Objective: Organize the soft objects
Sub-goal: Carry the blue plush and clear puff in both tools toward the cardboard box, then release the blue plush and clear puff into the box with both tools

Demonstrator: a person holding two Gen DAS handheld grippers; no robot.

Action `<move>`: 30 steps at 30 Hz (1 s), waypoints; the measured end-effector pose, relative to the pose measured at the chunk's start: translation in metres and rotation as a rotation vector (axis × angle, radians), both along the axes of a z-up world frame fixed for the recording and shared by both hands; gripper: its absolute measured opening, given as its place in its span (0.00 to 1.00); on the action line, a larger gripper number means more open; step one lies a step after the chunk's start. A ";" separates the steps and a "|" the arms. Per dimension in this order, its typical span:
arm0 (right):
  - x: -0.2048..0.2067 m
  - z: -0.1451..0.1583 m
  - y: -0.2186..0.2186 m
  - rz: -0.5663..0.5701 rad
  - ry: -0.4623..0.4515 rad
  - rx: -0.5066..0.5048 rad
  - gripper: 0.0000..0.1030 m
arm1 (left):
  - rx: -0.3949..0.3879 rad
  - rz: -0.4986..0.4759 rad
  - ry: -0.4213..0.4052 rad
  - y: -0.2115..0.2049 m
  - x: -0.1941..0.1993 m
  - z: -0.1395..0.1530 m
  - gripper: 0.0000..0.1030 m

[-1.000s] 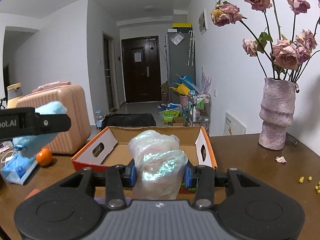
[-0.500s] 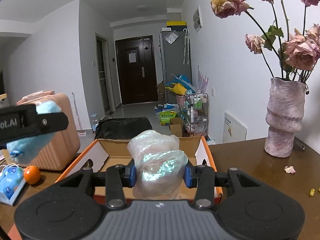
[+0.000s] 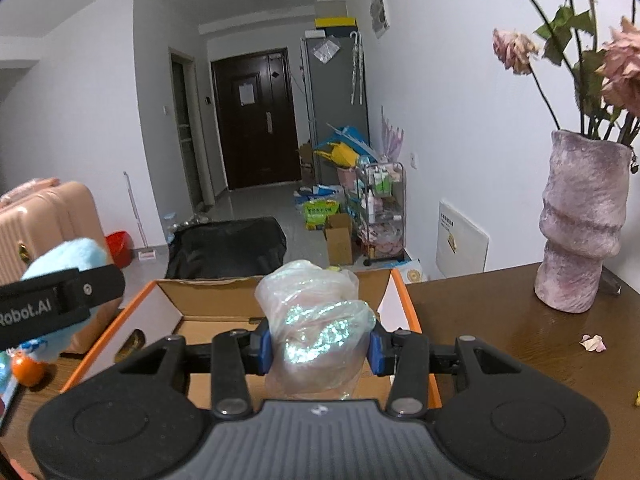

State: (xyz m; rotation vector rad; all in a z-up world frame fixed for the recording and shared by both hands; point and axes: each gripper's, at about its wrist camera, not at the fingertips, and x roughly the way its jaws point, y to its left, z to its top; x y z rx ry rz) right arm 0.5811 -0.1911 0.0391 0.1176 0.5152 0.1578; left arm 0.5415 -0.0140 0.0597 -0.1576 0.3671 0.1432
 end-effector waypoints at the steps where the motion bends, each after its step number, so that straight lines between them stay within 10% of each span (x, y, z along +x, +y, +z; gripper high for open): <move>1: 0.003 -0.002 0.001 -0.002 0.008 -0.003 0.41 | 0.001 0.007 0.010 0.000 0.004 -0.002 0.83; 16: 0.031 -0.037 0.018 -0.001 0.087 -0.106 0.50 | -0.012 0.056 0.168 0.011 0.037 -0.039 0.85; 21: 0.027 -0.038 0.018 -0.011 0.076 -0.110 1.00 | -0.032 0.107 0.169 0.018 0.035 -0.040 1.00; 30: 0.028 -0.039 0.015 -0.027 0.103 -0.098 1.00 | -0.061 0.128 0.187 0.024 0.038 -0.039 1.00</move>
